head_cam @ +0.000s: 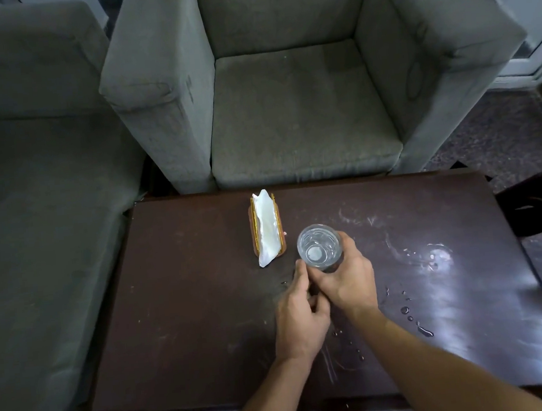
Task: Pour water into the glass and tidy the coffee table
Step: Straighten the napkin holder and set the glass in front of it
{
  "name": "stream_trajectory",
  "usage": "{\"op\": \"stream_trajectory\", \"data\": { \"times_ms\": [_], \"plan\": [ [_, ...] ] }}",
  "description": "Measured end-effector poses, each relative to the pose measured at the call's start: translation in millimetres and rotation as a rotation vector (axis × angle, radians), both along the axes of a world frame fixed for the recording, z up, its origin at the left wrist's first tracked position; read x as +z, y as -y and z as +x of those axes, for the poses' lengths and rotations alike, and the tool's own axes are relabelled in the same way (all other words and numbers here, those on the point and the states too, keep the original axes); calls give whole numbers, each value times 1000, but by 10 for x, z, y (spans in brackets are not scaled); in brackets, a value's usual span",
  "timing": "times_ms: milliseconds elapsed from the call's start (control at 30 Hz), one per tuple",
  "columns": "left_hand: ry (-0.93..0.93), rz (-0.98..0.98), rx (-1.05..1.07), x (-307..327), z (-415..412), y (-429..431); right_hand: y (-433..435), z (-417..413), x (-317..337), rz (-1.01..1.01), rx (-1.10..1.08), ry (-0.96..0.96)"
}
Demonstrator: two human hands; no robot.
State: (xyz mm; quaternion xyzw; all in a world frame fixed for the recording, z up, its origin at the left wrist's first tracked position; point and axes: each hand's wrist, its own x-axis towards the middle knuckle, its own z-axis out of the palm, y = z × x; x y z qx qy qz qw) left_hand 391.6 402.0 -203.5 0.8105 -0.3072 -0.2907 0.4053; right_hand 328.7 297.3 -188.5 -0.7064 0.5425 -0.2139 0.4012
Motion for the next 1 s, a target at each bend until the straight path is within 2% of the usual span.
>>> {"op": "stream_trajectory", "data": {
  "times_ms": [400,1000],
  "plan": [
    [-53,-28,-43,-97,-57,540,515,49,-58,20,-45,-5],
    [-72,-31,-36,-163,-85,654,665,7,-173,19,-22,14]
  ]
}}
